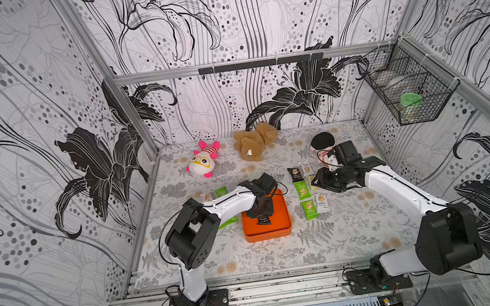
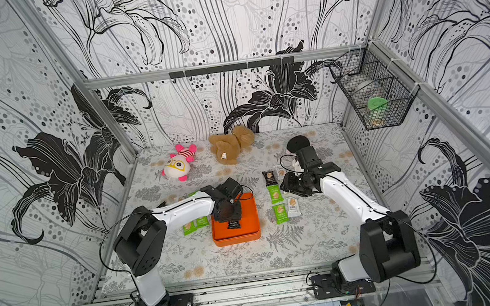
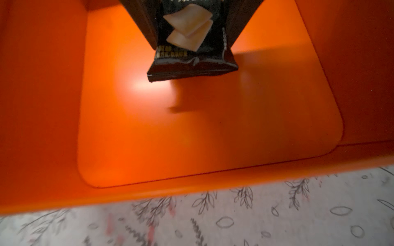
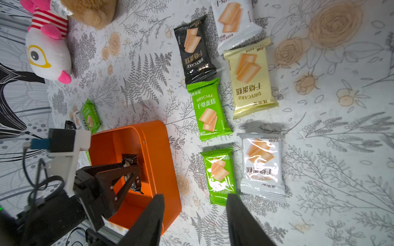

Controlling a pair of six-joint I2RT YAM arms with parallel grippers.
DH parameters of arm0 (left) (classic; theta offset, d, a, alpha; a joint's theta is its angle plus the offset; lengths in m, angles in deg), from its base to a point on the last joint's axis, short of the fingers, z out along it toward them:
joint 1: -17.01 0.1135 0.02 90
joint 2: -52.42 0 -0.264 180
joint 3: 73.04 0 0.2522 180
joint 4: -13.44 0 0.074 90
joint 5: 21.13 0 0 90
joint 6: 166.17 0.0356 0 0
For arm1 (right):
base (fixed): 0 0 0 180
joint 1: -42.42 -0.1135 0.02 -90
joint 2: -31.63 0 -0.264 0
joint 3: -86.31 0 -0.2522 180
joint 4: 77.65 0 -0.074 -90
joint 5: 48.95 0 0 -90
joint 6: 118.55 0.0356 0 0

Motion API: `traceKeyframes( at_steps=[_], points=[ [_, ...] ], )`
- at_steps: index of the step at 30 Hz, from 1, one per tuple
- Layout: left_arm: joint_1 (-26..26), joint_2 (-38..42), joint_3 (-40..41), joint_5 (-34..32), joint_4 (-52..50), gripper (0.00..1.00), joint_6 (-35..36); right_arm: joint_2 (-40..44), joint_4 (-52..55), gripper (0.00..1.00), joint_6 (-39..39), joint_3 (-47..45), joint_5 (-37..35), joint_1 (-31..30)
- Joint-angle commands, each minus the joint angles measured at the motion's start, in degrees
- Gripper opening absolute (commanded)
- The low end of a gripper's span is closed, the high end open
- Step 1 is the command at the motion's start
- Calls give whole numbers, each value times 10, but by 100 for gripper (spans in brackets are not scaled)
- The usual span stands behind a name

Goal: Take the cookies out of the storage box
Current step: Pick up the cookie from the storage box, then place the cookie at the center of the board.

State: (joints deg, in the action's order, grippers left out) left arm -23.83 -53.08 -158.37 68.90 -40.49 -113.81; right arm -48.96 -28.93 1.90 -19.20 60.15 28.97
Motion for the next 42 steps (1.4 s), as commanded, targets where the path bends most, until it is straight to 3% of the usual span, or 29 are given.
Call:
traceKeyframes(
  at_steps=[1, 10, 24, 35, 42],
  points=[
    [2, 48, -23, 2, 14, 44, -24, -12, -3, 53, 0, 13, 15, 3],
    [54, 162, 38, -33, 4, 43, -33, -40, -8, 53, -5, 40, 31, 3],
    [241, 372, 272, -76, -14, 43, -37, -61, -19, 53, -6, 49, 42, 3],
    [334, 349, 309, -99, 8, 42, -18, -56, -12, 53, -8, 49, 38, 3],
    [354, 293, 300, -105, 23, 42, 15, -47, -4, 53, -11, 47, 33, 3]
  ],
)
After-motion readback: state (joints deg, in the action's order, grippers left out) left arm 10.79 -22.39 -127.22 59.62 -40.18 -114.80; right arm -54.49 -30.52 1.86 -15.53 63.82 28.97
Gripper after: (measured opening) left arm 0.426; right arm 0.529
